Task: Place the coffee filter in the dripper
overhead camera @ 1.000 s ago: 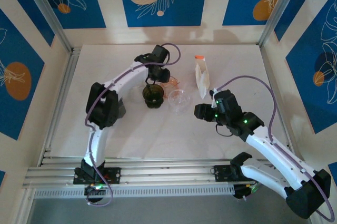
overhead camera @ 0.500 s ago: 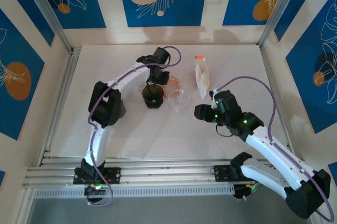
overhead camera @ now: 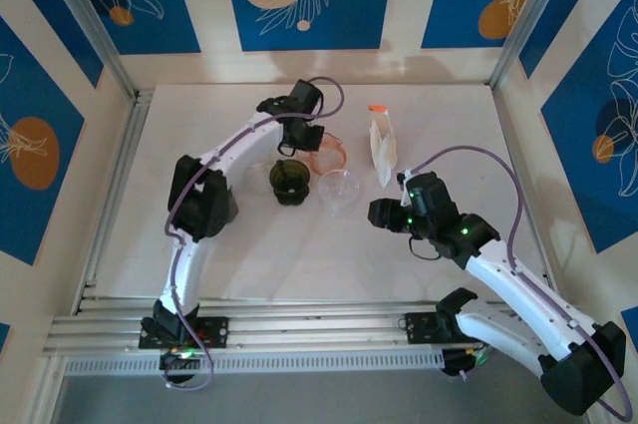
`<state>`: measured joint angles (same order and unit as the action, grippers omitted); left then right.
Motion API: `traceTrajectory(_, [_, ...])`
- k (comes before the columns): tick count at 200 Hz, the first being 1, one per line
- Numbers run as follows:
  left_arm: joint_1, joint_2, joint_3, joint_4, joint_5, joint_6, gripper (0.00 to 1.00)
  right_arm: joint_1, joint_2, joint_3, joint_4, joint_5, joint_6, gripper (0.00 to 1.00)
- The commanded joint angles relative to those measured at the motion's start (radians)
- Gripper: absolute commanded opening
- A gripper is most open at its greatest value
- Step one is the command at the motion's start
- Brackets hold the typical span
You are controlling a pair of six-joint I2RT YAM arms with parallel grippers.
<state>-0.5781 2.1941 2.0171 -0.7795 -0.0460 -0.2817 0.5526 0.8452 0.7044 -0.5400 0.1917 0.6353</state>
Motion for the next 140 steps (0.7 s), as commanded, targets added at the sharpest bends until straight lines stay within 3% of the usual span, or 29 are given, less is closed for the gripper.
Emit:
traceTrajectory(1, [-0.004, -0.083, 0.054, -0.029, 0.026, -0.006, 0.07, -0.005, -0.018, -0.011, -0.005, 0.005, 0.015, 0.57])
traceTrajectory(27, [-0.033, -0.165, 0.019, -0.047, 0.025, -0.003, 0.07, -0.008, -0.020, -0.006, -0.011, 0.023, 0.015, 0.57])
traceTrajectory(94, [-0.180, -0.480, -0.276, -0.028, -0.017, -0.007, 0.09, -0.015, -0.034, 0.000, -0.020, 0.070, 0.017, 0.56])
traceTrajectory(140, [-0.296, -0.602, -0.494, -0.022, -0.060, -0.046, 0.10, -0.019, -0.041, -0.005, -0.026, 0.083, 0.027, 0.57])
